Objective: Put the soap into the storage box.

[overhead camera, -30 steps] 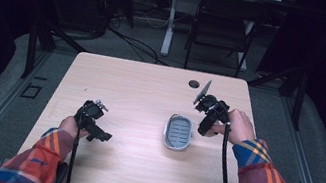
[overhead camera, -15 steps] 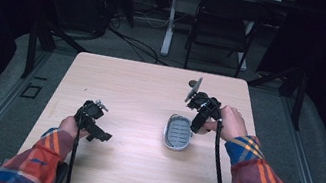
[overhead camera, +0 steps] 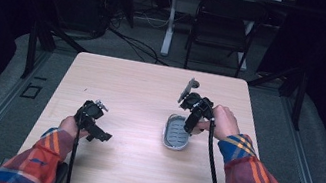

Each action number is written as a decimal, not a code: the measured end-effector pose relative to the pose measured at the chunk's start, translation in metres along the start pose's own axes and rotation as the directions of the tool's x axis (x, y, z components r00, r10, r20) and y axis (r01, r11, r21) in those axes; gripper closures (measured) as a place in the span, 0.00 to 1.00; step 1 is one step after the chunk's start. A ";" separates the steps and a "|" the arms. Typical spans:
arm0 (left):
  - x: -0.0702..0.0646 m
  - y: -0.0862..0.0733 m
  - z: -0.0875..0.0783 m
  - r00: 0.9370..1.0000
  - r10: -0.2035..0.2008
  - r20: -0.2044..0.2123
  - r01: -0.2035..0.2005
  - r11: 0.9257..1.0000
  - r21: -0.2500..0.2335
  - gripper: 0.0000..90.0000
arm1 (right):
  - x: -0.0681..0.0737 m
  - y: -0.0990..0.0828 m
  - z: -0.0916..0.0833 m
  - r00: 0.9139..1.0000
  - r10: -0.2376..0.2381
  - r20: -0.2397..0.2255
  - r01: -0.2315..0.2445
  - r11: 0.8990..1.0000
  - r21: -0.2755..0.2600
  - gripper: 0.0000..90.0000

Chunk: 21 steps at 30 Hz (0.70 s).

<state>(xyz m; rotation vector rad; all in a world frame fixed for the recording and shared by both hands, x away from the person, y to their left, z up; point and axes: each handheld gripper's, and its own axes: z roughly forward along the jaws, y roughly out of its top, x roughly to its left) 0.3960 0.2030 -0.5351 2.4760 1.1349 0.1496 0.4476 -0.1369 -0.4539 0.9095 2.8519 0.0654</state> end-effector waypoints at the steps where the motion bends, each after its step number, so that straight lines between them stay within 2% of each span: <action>1: 0.000 0.000 0.000 1.000 0.000 0.000 0.000 1.000 0.000 0.00 | 0.000 0.001 0.000 1.000 -0.005 0.001 0.005 1.000 0.006 0.27; 7: 0.000 0.000 0.000 1.000 0.000 0.000 0.000 1.000 0.001 0.00 | 0.006 0.010 0.006 1.000 -0.013 -0.009 0.014 1.000 0.007 0.27; 21: 0.000 -0.001 0.000 1.000 0.001 0.002 -0.001 1.000 0.006 0.00 | 0.019 0.033 0.022 0.997 -0.066 -0.035 0.067 0.998 0.017 0.27</action>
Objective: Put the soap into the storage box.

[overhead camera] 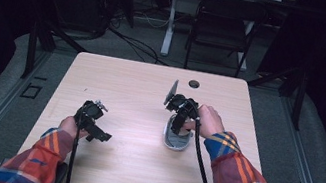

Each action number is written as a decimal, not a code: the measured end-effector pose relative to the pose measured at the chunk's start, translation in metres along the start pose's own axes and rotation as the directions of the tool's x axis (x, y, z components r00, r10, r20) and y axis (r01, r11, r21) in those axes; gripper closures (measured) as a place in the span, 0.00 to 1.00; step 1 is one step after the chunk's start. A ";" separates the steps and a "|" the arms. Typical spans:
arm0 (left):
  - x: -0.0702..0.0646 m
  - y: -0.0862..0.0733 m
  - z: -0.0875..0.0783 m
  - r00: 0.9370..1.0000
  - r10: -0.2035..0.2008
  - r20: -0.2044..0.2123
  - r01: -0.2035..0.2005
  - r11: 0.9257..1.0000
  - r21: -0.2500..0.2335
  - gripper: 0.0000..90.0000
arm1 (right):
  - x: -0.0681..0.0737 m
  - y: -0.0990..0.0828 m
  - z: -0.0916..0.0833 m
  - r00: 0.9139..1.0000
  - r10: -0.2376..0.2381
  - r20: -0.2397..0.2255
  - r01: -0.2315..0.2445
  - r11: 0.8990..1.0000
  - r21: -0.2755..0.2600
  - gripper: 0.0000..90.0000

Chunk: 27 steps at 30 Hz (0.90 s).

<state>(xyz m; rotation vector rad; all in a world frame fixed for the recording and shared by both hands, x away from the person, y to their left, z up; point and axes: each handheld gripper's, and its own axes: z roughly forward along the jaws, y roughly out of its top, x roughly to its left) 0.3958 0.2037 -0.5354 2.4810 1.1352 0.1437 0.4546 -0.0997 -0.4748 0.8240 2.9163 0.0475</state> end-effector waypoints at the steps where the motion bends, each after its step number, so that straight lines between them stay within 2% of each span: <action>1: 0.000 0.000 0.000 1.000 0.000 0.000 0.000 1.000 0.000 0.00 | 0.000 0.001 0.001 1.000 -0.003 -0.005 0.003 1.000 0.007 0.27; 9: 0.000 0.000 0.000 1.000 0.000 0.000 0.000 1.000 -0.002 0.00 | 0.003 0.004 0.006 1.000 -0.007 -0.011 0.007 1.000 0.003 0.27; 21: 0.000 0.000 0.000 1.000 0.001 0.001 -0.001 1.000 0.000 0.00 | 0.003 0.006 0.022 1.000 -0.013 -0.016 0.014 0.999 0.038 0.27; 27: 0.000 0.000 0.000 1.000 0.001 0.001 -0.001 1.000 0.003 0.00 | 0.004 0.004 0.027 1.000 -0.019 -0.023 0.020 0.999 0.037 0.27</action>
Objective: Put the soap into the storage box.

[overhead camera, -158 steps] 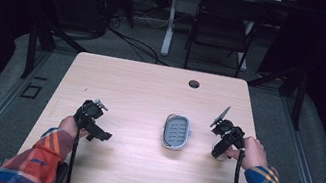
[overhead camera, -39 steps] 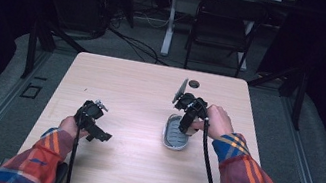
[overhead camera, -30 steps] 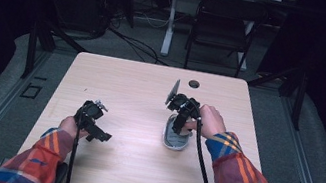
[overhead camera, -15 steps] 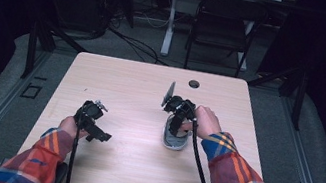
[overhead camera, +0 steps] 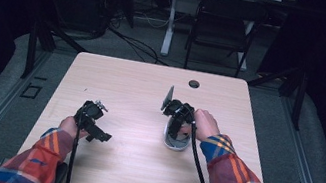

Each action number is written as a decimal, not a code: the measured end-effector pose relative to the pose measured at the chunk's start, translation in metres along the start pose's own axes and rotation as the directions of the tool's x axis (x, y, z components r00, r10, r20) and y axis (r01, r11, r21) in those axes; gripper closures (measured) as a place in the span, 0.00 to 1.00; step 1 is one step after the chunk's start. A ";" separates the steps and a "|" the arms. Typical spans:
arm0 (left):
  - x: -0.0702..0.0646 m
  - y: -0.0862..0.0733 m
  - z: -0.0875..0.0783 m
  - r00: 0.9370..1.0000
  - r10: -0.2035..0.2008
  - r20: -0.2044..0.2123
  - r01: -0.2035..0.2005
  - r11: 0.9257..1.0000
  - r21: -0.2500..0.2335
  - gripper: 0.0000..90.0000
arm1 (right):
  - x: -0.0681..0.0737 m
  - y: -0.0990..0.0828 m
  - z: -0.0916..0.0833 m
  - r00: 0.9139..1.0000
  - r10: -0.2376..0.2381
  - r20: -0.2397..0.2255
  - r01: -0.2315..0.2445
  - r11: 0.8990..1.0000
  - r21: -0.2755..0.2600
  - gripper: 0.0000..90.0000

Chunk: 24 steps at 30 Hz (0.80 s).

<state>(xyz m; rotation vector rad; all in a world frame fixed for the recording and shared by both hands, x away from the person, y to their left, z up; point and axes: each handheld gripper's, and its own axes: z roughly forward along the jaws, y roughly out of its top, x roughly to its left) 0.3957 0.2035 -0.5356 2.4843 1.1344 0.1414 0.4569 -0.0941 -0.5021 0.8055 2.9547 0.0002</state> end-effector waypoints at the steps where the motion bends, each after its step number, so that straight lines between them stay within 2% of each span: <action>1: 0.000 0.000 0.000 1.000 0.000 0.000 0.000 1.000 0.000 0.00 | 0.000 0.000 0.001 1.000 0.002 -0.007 -0.002 1.000 -0.003 0.27; 9: 0.000 0.000 0.000 1.000 0.000 0.002 0.000 1.000 0.002 0.00 | -0.003 -0.004 0.002 1.000 0.008 -0.025 -0.009 1.000 -0.017 0.26; 17: 0.000 0.000 0.000 1.000 -0.002 0.001 0.002 1.000 0.002 0.00 | -0.006 -0.012 -0.004 0.999 0.021 -0.032 -0.023 0.998 -0.051 0.21; 20: 0.000 0.000 0.000 1.000 0.001 0.000 -0.001 1.000 0.003 0.00 | -0.007 -0.014 -0.007 0.999 0.019 -0.031 -0.020 0.999 -0.051 0.20; 24: 0.000 0.000 0.001 1.000 0.001 0.000 -0.001 1.000 0.004 0.00 | -0.007 -0.021 -0.017 0.999 0.021 -0.028 -0.023 0.996 -0.089 0.18</action>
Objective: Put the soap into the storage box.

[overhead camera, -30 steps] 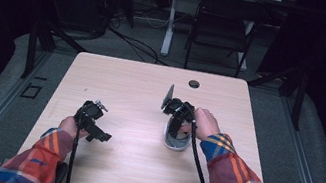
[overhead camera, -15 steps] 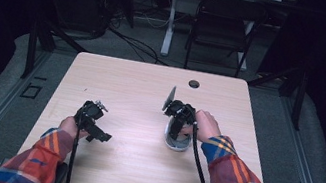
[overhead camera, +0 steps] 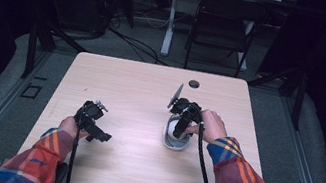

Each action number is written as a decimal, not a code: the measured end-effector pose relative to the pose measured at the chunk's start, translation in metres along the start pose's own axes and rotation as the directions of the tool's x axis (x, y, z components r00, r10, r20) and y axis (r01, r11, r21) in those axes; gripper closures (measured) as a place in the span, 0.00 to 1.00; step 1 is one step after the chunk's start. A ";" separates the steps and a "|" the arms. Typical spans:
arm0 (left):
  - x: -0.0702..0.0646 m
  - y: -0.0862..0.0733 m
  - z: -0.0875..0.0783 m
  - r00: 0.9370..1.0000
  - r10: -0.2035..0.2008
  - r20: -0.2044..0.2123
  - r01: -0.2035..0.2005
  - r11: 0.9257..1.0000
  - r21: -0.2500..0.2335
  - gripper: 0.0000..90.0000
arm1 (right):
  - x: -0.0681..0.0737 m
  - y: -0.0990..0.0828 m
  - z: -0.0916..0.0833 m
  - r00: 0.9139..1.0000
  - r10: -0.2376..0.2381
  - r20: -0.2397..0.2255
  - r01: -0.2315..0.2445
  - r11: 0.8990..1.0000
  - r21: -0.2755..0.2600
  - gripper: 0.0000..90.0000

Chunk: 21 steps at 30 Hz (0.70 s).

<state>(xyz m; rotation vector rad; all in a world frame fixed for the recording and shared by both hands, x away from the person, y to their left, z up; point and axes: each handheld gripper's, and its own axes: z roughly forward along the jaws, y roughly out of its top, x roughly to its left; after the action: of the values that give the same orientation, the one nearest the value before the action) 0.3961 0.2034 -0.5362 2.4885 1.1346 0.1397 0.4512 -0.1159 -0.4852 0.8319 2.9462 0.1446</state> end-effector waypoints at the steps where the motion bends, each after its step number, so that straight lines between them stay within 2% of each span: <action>1: 0.000 0.000 0.000 1.000 0.000 0.000 0.000 1.000 0.000 0.00 | 0.000 -0.003 -0.004 1.000 0.002 -0.006 -0.002 1.000 -0.013 0.17; 8: -0.001 0.000 -0.001 1.000 -0.001 -0.006 0.001 1.000 -0.004 0.00 | -0.002 -0.027 -0.024 1.000 0.029 0.004 -0.028 0.997 -0.072 0.11; 13: -0.001 0.000 -0.001 1.000 -0.002 -0.006 0.002 1.000 -0.002 0.00 | -0.007 -0.050 -0.033 0.998 0.055 0.021 -0.053 0.995 -0.081 0.06; 18: -0.001 0.000 -0.001 1.000 -0.002 -0.006 0.002 1.000 -0.001 0.00 | -0.013 -0.076 -0.041 0.994 0.104 0.040 -0.099 0.989 -0.111 0.05; 21: -0.001 0.000 0.000 1.000 -0.002 -0.007 0.002 1.000 -0.001 0.00 | -0.018 -0.090 -0.045 0.991 0.124 0.054 -0.117 0.987 -0.109 0.04</action>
<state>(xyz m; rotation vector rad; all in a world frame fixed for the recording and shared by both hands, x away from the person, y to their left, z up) 0.3952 0.2025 -0.5357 2.4876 1.1397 0.1488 0.4151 -0.2050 -0.4494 0.9808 2.8042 0.2751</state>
